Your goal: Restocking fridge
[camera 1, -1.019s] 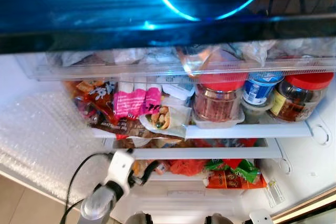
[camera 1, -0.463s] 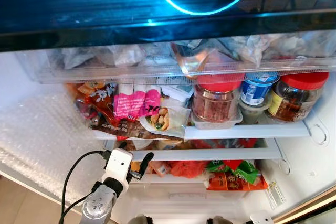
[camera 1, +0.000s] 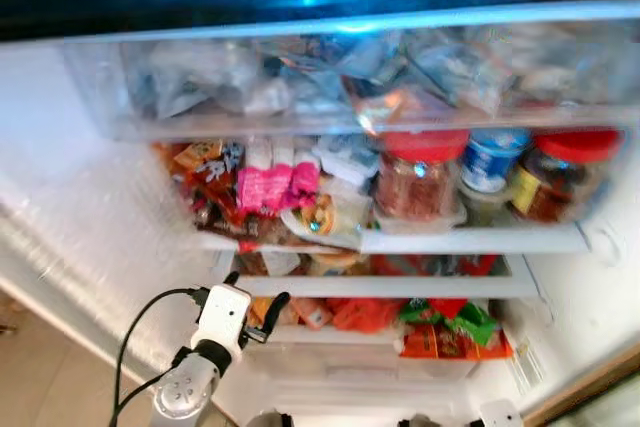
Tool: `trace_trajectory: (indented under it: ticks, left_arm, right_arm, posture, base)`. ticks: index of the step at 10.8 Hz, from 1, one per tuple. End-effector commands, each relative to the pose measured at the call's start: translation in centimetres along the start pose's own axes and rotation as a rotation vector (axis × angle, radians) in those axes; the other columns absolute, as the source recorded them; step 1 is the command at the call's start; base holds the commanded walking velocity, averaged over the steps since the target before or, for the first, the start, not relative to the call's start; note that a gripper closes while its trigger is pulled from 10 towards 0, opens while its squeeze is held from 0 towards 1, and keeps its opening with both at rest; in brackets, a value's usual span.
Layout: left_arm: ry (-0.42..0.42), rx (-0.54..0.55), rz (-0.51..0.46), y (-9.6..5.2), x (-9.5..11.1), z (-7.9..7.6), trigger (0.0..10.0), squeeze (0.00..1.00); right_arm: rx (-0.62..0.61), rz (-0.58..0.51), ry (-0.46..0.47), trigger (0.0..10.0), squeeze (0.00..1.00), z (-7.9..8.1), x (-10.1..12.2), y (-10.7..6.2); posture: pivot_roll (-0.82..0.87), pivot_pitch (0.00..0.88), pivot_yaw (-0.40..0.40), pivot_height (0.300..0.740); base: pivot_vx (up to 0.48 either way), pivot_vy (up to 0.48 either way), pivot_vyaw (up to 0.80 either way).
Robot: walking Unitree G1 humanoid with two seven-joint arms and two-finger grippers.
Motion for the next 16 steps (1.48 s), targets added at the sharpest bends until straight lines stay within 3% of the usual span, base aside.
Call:
trace_trajectory:
  ticks: [1, 4, 5, 6, 7, 8, 9, 11, 13, 16]
  left_arm:
    - [-0.008, 0.008, 0.016, -0.3, -0.6, 0.1, 10.0, 0.0]
    - [-0.031, 0.044, 0.013, -0.2, -0.6, 0.7, 10.0, 0.0]
    - [-0.07, 0.113, 0.041, 0.0, -1.2, 1.8, 10.0, 0.0]
    - [-0.1, 0.172, 0.091, 0.1, -2.2, 2.9, 10.0, 0.0]
    - [-0.181, 0.291, 0.201, -0.1, -4.8, 4.9, 10.0, 0.0]
    - [-0.216, 0.324, 0.279, -0.4, -6.6, 5.5, 10.0, 0.0]
    - [-0.282, 0.337, 0.384, -1.0, -8.9, 5.1, 10.0, 0.0]
    - [-0.284, 0.355, 0.536, -2.5, -11.8, 4.5, 10.0, 0.0]
    - [-0.287, 0.4, 0.616, -4.2, -13.5, 4.6, 10.0, 0.0]
    - [-0.281, 0.478, 0.746, -8.2, -16.1, 5.1, 10.0, 0.0]
  right_arm:
    - [0.053, -0.007, 0.005, 10.0, 0.0, 1.8, 0.3, 0.1]
    - [0.056, -0.011, 0.009, 10.0, 0.0, 1.8, 0.4, 0.1]
    - [0.057, -0.013, 0.011, 10.0, 0.0, 1.8, 0.4, 0.1]
    - [0.057, -0.014, 0.01, 10.0, 0.0, 1.8, 0.4, 0.1]
    - [0.059, -0.017, 0.01, 10.0, 0.0, 1.8, 0.5, 0.1]
    - [0.058, -0.018, 0.011, 10.0, 0.0, 1.8, 0.6, 0.1]
    - [0.058, -0.018, 0.013, 10.0, 0.0, 1.8, 0.6, 0.1]
    - [0.054, -0.016, 0.022, 10.0, 0.0, 1.8, 0.5, 0.1]
    - [0.055, -0.011, 0.024, 10.0, 0.0, 1.8, 0.4, 0.1]
    - [0.063, -0.005, 0.022, 10.0, 0.0, 2.0, 0.3, 0.1]
  posture:
    - [-0.05, 0.0, 0.088, 0.66]
    - [-0.05, 0.015, 0.086, 0.66]
    - [-0.05, 0.023, 0.082, 0.66]
    - [-0.04, 0.027, 0.08, 0.66]
    - [-0.05, 0.035, 0.077, 0.66]
    - [-0.04, 0.039, 0.074, 0.66]
    - [-0.04, 0.043, 0.073, 0.66]
    - [-0.05, 0.044, 0.079, 0.66]
    - [-0.03, 0.047, 0.072, 0.66]
    - [-0.03, 0.049, 0.07, 0.66]
  base:
    - [-0.326, 0.0, 0.0]
    - [-0.328, 0.0, 0.0]
    - [0.0, 0.0, 0.0]
    - [0.0, 0.0, 0.0]
    - [0.0, 0.0, 0.0]
    - [0.0, 0.0, 0.0]
    - [0.0, 0.0, 0.0]
    - [0.0, 0.18, 0.0]
    - [0.0, 0.362, 0.0]
    - [0.0, 0.358, 0.0]
Point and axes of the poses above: a point about 5 cm out from each wrist's last joint towards the gripper, its own y axis pointing out of the wrist towards the gripper, its own x axis along the axis of the wrist's last joint, z = x × y, the point moved 3 cm from there along y, pointing out of the wrist towards the gripper, and after that the axes turned 14 degrees about -y, right-handed, at the moved point
